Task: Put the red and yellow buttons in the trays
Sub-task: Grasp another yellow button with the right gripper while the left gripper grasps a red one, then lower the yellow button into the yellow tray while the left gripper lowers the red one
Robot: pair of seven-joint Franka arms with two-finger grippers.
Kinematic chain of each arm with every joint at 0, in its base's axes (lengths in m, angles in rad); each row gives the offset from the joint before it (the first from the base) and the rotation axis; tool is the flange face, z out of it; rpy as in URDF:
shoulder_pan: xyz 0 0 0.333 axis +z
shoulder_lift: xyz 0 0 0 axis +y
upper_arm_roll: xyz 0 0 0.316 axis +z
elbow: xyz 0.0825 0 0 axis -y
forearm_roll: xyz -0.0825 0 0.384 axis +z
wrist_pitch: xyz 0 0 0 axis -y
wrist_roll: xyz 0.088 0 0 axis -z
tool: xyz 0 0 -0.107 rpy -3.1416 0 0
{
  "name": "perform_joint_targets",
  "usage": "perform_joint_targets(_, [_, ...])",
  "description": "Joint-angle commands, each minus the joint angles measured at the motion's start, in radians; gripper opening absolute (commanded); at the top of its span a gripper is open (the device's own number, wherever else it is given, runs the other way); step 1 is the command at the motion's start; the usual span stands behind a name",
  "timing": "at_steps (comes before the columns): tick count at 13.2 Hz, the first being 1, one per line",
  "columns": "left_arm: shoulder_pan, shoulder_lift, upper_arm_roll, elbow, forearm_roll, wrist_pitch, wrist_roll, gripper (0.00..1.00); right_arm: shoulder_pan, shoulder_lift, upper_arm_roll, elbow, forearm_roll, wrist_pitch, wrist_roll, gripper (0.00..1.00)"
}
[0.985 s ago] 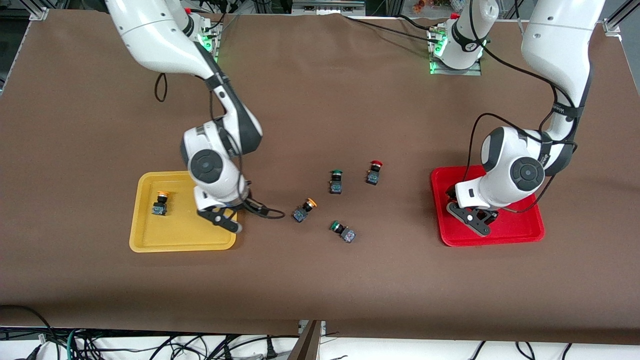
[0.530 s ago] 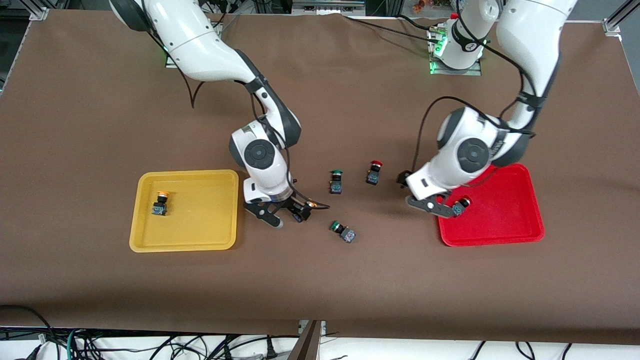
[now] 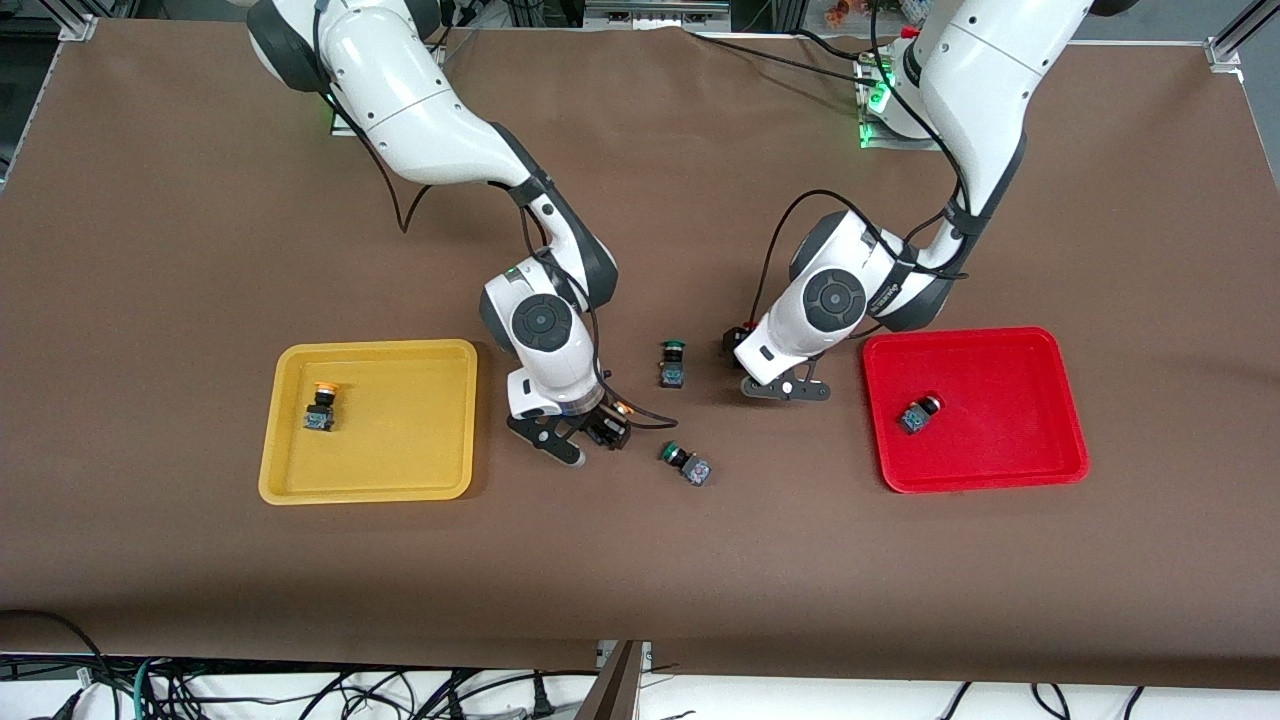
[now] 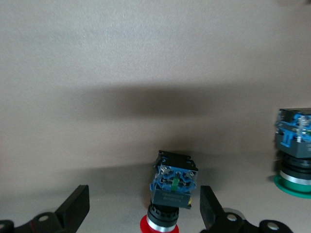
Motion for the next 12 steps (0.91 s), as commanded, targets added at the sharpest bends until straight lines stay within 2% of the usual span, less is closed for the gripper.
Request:
perform_joint_targets(1, [-0.025, 0.009, 0.003, -0.002, -0.006, 0.011, -0.021, 1.00, 0.014, 0.016, -0.016, 0.038, -0.014, -0.013, 0.003, 0.00])
perform_joint_targets(3, [-0.030, 0.023, 0.003, 0.004, 0.002, 0.013, -0.021, 1.00, 0.002, -0.013, -0.030, 0.040, -0.013, -0.112, -0.032, 0.00])
perform_joint_targets(5, [-0.029, 0.033, 0.003, 0.007, 0.002, 0.034, -0.021, 1.00, -0.057, -0.088, -0.023, 0.043, 0.002, -0.258, -0.196, 0.00])
perform_joint_targets(6, [-0.030, 0.037, 0.003, 0.006, 0.002, 0.048, -0.022, 0.85, -0.099, -0.112, -0.018, 0.040, 0.011, -0.332, -0.266, 0.00])
perform_joint_targets(7, [-0.030, 0.041, 0.003, 0.007, 0.002, 0.048, -0.022, 0.59, -0.132, -0.132, -0.018, 0.033, 0.013, -0.401, -0.352, 0.00])
perform_joint_targets(9, [-0.030, 0.041, 0.003, 0.007, 0.004, 0.050, -0.021, 0.27, -0.211, -0.162, -0.019, 0.023, 0.021, -0.527, -0.581, 0.00])
perform_joint_targets(10, [-0.030, 0.040, 0.004, 0.007, 0.004, 0.050, -0.021, 0.22, -0.241, -0.175, -0.024, 0.001, 0.021, -0.559, -0.656, 0.00])
perform_joint_targets(12, [-0.026, 0.026, 0.006, 0.009, 0.004, 0.038, -0.018, 0.21, -0.294, -0.200, -0.027, -0.068, 0.018, -0.555, -0.779, 0.00])
